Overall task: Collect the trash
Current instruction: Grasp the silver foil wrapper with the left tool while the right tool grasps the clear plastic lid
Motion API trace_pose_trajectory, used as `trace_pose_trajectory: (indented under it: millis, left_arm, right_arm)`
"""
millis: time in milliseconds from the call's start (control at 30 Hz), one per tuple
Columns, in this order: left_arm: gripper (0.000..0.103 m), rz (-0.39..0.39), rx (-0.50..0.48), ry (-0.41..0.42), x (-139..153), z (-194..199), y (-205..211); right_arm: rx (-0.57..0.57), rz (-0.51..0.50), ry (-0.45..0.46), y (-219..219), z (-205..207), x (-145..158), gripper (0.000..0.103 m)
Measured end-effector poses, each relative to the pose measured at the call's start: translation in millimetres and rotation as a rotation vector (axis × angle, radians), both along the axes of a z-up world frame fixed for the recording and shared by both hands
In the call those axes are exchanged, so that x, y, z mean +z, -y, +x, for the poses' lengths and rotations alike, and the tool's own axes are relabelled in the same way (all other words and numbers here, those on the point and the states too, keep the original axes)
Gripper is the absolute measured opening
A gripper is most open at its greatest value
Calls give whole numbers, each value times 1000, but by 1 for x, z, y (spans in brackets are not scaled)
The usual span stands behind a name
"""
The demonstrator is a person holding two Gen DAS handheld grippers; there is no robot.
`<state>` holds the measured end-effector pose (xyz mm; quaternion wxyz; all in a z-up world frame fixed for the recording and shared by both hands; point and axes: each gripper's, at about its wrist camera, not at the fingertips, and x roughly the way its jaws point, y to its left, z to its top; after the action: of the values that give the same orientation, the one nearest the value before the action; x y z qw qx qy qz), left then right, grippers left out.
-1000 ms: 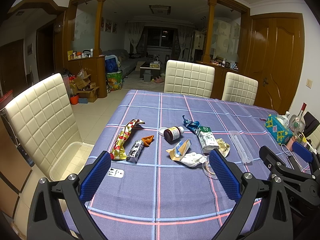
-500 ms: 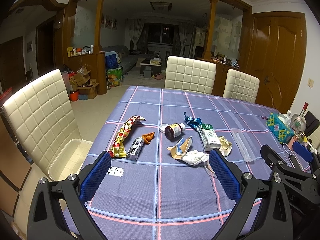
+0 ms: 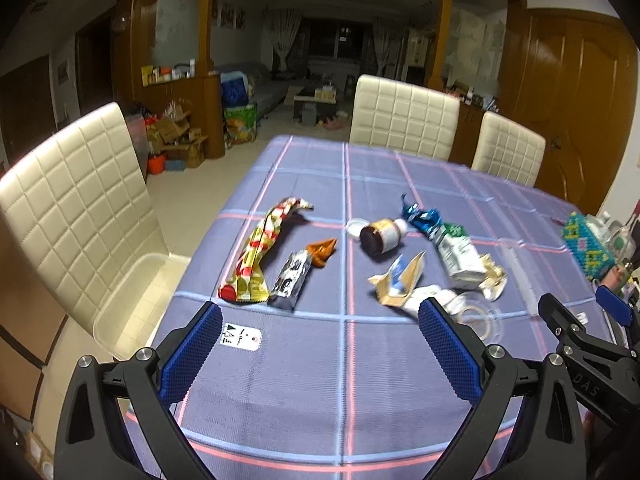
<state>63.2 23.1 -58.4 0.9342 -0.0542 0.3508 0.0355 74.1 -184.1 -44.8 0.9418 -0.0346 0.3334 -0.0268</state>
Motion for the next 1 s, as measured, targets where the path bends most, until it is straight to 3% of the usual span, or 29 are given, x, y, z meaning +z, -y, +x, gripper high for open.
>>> trace_pose_trajectory:
  millis: [267,533,733,867,933,1000]
  left_arm:
    - [96,41,26,-109,-42,46,-31]
    - [96,27,36,-204,-72,89,-59]
    - [96,36,-70,-186,-77,97,-32]
    - [96,40,-77,-224,-91,114,-32]
    - [91,39,-80,-238,-95,122,-32]
    - [76,49,-96,-249,-98,127,-27]
  right_arm:
    - [20,39,-223,-6,53,-66,100]
    - [-14,59,-341,-12,87,-111,100]
    - [-39,40,-365,-14,93,-120,100]
    - [-37,8,-362,-17,93,-122,100]
    - [-38,8,-359,-14,95,-122,100]
    - [-48,10,-355,-11,96,-121,100]
